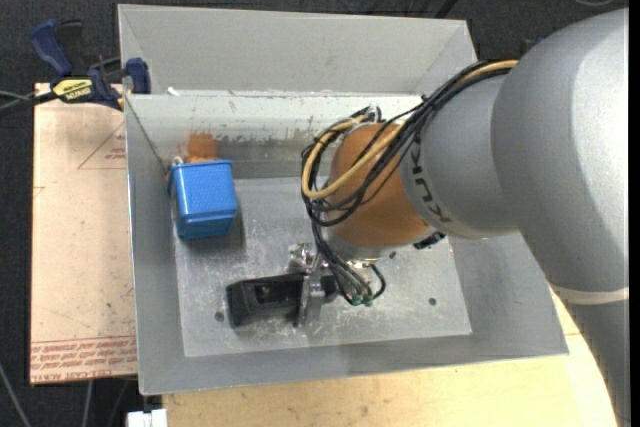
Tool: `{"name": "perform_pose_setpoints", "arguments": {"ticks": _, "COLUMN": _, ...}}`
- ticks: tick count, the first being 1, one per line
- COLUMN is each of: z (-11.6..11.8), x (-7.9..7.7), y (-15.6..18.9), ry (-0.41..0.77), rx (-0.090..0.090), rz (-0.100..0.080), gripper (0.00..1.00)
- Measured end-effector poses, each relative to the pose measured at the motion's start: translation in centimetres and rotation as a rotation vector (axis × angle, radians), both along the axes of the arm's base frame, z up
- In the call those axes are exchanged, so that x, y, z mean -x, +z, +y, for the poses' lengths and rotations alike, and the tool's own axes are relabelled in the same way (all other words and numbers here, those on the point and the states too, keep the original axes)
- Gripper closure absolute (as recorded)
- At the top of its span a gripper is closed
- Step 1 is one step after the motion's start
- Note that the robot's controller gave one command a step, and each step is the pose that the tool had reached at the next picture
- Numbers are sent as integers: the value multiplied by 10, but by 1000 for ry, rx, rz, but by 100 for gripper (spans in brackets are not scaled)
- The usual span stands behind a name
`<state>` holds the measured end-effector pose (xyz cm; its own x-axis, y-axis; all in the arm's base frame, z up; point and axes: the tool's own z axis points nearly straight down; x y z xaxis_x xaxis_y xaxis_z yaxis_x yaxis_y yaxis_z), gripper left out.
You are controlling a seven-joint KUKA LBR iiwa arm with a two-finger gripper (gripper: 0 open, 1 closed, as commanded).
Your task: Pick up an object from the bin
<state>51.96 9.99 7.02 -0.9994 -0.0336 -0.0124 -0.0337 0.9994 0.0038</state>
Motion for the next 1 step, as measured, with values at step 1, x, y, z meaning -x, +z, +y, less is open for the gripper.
{"name": "perform_pose_setpoints", "arguments": {"ticks": 1, "z": -13, "x": -20, "y": 156, "ry": 30, "rx": 1, "rz": -3, "gripper": 100}}
